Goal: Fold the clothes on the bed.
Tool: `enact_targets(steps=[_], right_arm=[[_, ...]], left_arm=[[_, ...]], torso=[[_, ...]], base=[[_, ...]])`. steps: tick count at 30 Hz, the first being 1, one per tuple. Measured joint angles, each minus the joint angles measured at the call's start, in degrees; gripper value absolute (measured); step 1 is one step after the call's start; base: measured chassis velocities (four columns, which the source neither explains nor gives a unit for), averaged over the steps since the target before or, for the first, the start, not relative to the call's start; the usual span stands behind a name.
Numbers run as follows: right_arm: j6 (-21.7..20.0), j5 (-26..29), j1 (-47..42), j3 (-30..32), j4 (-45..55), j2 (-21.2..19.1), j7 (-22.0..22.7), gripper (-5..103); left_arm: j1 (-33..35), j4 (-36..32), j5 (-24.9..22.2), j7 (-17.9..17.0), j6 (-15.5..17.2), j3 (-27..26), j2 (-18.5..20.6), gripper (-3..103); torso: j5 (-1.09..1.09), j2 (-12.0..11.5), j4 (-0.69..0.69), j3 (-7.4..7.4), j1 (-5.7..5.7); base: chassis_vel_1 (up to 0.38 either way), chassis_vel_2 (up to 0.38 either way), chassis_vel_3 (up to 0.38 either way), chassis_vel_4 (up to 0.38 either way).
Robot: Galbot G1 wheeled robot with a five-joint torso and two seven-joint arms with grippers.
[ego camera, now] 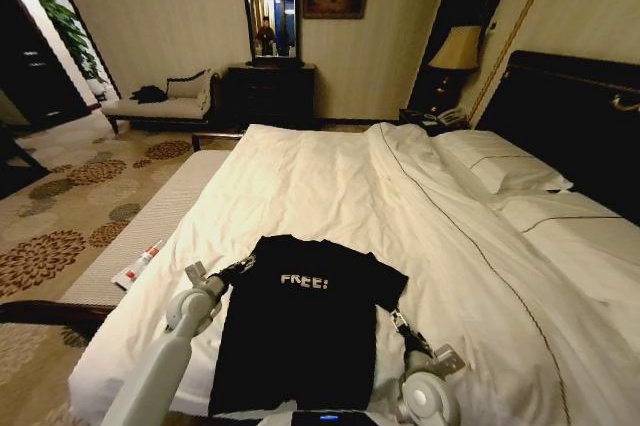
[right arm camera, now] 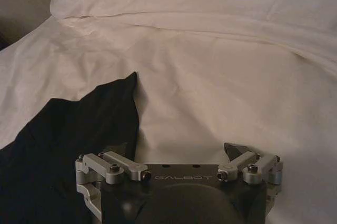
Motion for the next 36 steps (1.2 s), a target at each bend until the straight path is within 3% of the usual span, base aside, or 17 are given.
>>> enact_targets(steps=[11,17,22,28,31,33,36], right_arm=[[-0.1,-1.27,-0.25,-0.58,0.01,0.33,0.35,100],[-0.12,-1.77,-0.86,-0.59,0.23,0.33,0.42,100],[-0.08,-2.37,-1.36,-0.57,0.41,0.44,0.56,100],[-0.04,-2.86,-1.51,-0.61,0.41,0.56,0.7,100],[-0.02,-3.25,-1.52,-0.88,0.41,0.76,0.78,100],[-0.02,-3.32,-1.52,-0.92,0.41,0.8,0.79,100],[-0.01,-3.57,-1.56,-1.0,0.38,0.95,0.84,100]], left_arm=[[1.29,0.38,-1.28,-0.12,1.39,-1.25,-0.07,103],[-0.29,2.57,-1.22,-0.21,1.34,-0.34,-0.92,93],[-0.53,3.23,-1.22,-0.25,1.24,-0.21,-0.93,72],[0.04,2.83,-1.22,-0.09,1.15,-0.4,-0.62,55],[0.14,2.66,-1.23,-0.02,1.09,-0.42,-0.47,39],[0.13,2.65,-1.23,0.0,1.08,-0.41,-0.46,39],[0.06,2.67,-1.21,0.02,1.06,-0.24,-0.46,23]], torso=[[-0.01,0.0,0.0,0.0,0.0],[0.0,0.0,-0.01,0.0,0.0],[0.0,0.0,-0.01,0.0,0.0],[0.0,0.0,0.0,0.0,0.0],[0.0,0.0,0.0,0.0,0.0],[0.0,0.0,0.0,0.0,0.0],[0.0,0.0,0.0,0.0,0.0]], base=[[0.0,0.0,0.0,0.0],[0.0,0.0,0.0,0.0],[0.0,0.0,0.0,0.0],[0.0,0.0,0.0,0.0],[0.0,0.0,0.0,0.0],[0.0,0.0,0.0,0.0],[0.0,0.0,0.0,0.0]])
